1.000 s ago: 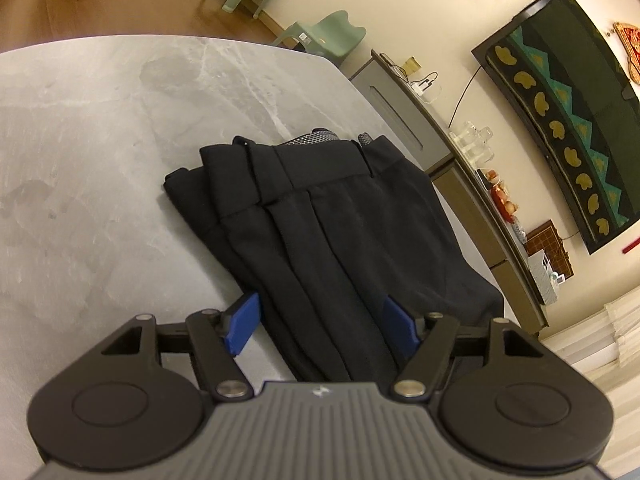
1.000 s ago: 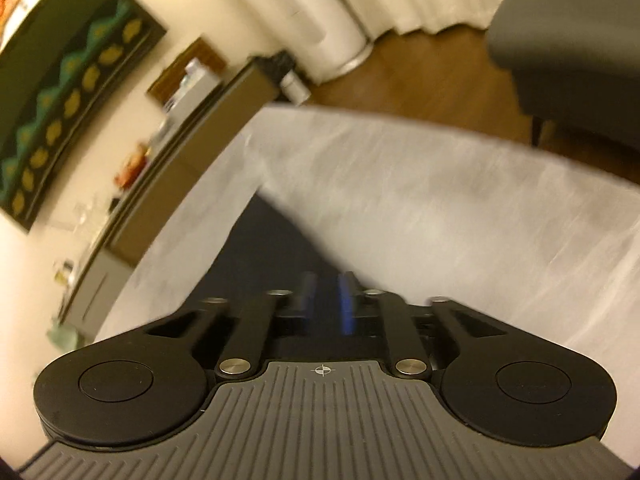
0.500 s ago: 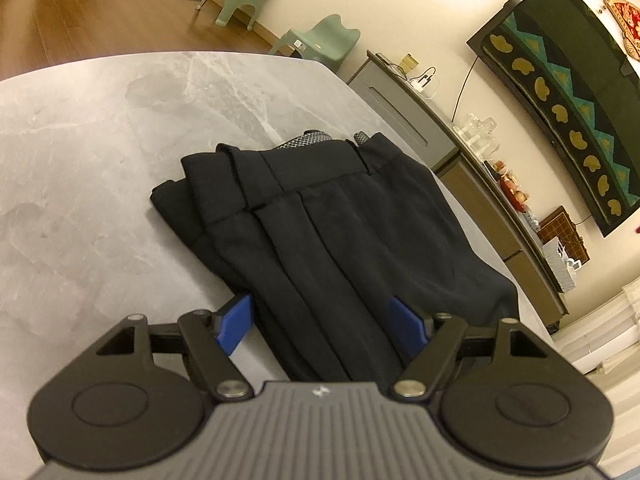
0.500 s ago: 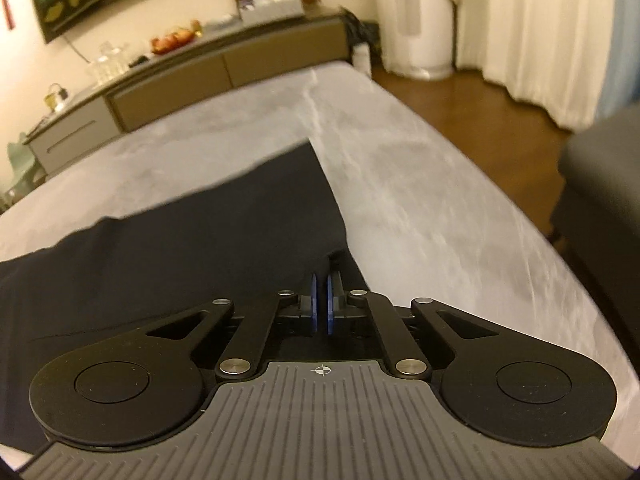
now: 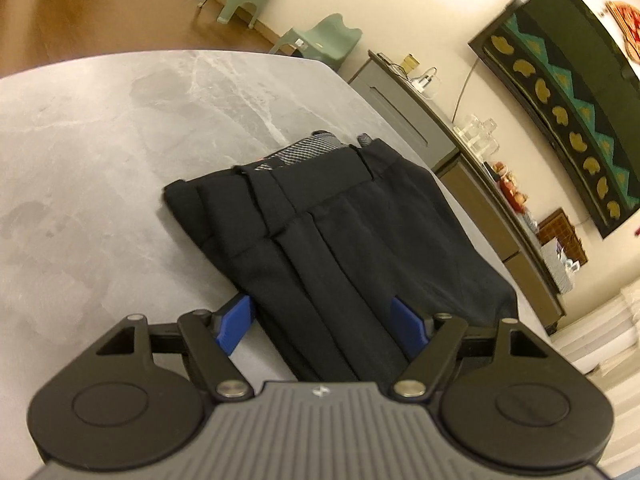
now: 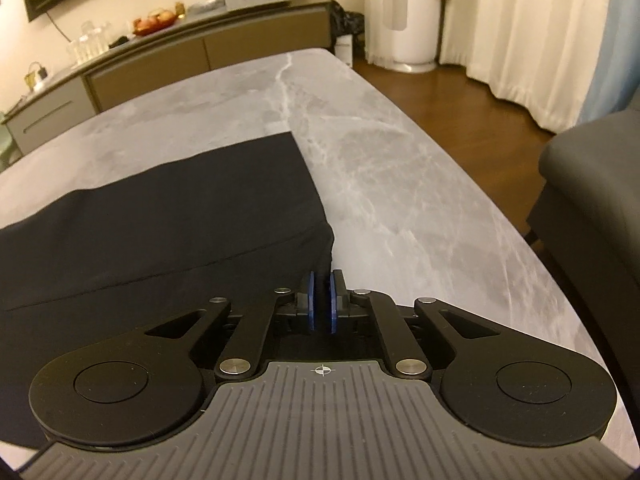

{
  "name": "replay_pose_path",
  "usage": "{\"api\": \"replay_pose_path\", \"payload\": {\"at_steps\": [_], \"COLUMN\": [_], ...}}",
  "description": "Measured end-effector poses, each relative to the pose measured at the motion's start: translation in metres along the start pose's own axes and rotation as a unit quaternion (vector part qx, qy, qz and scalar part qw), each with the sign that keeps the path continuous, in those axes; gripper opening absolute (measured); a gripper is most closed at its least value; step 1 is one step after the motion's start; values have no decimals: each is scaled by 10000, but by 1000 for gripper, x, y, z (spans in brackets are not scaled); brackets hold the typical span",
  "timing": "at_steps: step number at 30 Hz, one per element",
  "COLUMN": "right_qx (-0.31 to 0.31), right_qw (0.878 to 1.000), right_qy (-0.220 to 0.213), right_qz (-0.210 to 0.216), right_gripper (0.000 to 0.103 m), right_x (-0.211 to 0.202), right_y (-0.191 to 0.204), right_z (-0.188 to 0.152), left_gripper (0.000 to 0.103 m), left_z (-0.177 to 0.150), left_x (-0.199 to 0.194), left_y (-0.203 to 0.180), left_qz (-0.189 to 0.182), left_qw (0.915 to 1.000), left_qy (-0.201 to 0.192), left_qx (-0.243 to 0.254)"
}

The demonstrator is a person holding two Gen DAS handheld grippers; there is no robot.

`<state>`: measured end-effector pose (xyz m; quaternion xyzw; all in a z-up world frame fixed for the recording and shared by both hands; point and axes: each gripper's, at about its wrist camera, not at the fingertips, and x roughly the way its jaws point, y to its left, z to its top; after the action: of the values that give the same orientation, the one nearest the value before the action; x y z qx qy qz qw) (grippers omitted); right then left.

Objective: Fold clothes

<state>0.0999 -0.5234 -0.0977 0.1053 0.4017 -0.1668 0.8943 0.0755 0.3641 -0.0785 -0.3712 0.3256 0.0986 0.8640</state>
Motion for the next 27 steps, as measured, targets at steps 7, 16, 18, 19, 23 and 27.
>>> {"api": "replay_pose_path", "payload": {"at_steps": [7,16,18,19,23,27], "right_qx": [283,903,1569,1898,2677,2986], "right_qw": [9993,9957,9867,9802,9585,9457], "right_qy": [185,197,242,263,251,76], "right_qz": [143,92,360,493,946,1285], "right_gripper": [10,53,59,61,63,63], "right_x": [-10,-26,-40,-47,-62,-52], "right_y": [0,-6,-21,-28,-48,-45], "right_z": [-10,-26,-41,-48,-73,-75], "left_gripper": [83,85,85,85,86,91], "left_z": [9,6,5,4,-1,-5], "left_x": [-14,3,2,1,5,15], "left_y": [29,14,14,14,6,-7], "left_qz": [-229,-381,-376,-378,-447,-623], "left_qw": [9975,9981,9979,9977,9974,9970], "left_qy": [-71,104,79,75,125,268], "left_qx": [-663,-471,-520,-551,-545,-372]}}
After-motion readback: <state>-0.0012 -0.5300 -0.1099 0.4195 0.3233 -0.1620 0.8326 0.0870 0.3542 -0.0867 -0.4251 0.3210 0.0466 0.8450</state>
